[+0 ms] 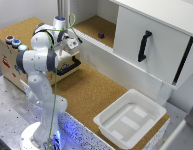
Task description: Put the pink object on the table
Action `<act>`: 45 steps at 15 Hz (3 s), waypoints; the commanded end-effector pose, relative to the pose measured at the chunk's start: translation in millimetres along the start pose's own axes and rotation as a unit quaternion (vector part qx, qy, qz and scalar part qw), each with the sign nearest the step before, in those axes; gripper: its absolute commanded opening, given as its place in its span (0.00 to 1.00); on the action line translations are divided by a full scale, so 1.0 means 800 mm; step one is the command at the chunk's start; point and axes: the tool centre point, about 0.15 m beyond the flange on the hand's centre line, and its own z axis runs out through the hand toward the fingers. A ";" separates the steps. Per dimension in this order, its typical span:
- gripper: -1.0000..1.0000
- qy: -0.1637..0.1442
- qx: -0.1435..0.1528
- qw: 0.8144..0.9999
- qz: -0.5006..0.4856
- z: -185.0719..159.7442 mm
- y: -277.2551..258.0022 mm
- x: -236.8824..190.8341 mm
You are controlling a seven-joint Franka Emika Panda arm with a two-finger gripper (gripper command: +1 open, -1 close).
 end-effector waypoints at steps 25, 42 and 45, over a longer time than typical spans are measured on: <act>0.00 0.034 -0.112 0.990 0.074 -0.114 -0.005 -0.037; 0.00 0.025 -0.122 0.861 0.493 -0.118 0.044 -0.378; 0.00 0.034 -0.108 0.827 0.551 -0.087 0.049 -0.434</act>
